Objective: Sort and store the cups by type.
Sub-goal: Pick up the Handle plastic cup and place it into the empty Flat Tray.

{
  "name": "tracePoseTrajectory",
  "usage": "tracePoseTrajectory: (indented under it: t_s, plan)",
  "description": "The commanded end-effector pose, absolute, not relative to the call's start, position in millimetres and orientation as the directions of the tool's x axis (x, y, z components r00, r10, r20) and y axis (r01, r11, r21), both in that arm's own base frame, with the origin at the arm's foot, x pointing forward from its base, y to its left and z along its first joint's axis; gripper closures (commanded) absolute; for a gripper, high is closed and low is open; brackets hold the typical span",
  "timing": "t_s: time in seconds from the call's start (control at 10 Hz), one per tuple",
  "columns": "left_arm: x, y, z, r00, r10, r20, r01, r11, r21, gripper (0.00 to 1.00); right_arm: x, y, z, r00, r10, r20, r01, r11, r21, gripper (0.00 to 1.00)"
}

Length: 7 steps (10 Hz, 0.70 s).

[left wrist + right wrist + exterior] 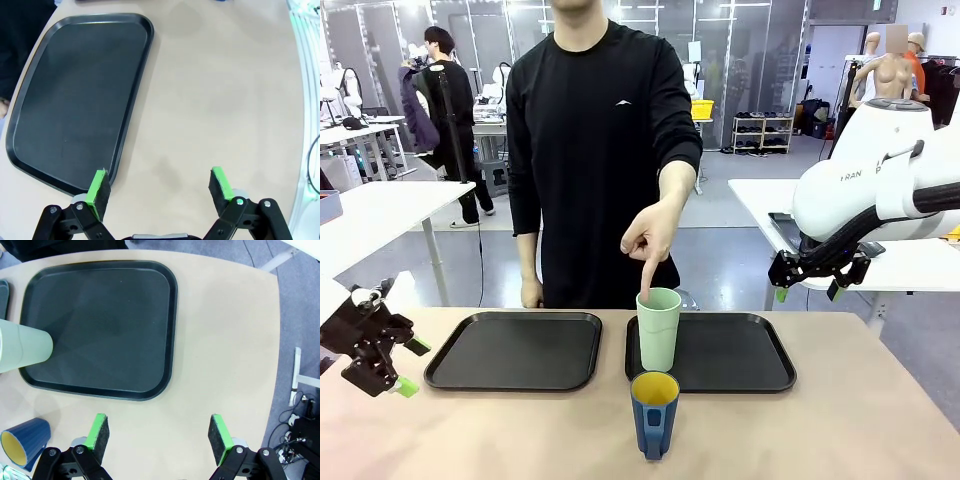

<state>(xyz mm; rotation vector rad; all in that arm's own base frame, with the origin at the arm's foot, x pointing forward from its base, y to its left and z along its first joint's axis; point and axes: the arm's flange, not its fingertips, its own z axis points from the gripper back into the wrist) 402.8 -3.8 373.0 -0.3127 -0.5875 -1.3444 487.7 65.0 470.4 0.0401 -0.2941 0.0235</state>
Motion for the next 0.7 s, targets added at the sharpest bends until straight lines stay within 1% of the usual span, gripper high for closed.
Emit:
tracePoseTrajectory:
  t_s: [0.0,0.1,0.2,0.3,0.5,0.6]
  plan:
    - [403,-4,373,0.114,-0.824,0.556,0.967,0.221,0.129,0.00,476,56,466,0.929,0.191,0.316,-0.209,0.977,0.025,0.00]
    - [403,-4,373,0.114,-0.824,0.556,0.967,0.221,0.129,0.00,465,44,463,0.912,0.288,0.291,-0.293,0.956,-0.028,0.00]
    - [403,-4,373,0.114,-0.824,0.556,0.967,0.221,0.129,0.00,455,36,458,0.848,0.451,0.280,-0.449,0.891,-0.075,0.00]
    - [403,-4,373,0.114,-0.824,0.556,0.967,0.221,0.129,0.00,447,31,450,0.767,0.596,0.236,-0.586,0.801,-0.117,0.00]
    - [403,-4,373,0.114,-0.824,0.556,0.967,0.221,0.129,0.00,435,20,441,0.605,0.774,0.186,-0.725,0.632,-0.273,0.00]
    - [403,-4,373,0.114,-0.824,0.556,0.967,0.221,0.129,0.00,431,17,437,0.508,0.852,0.124,-0.792,0.519,-0.322,0.00]
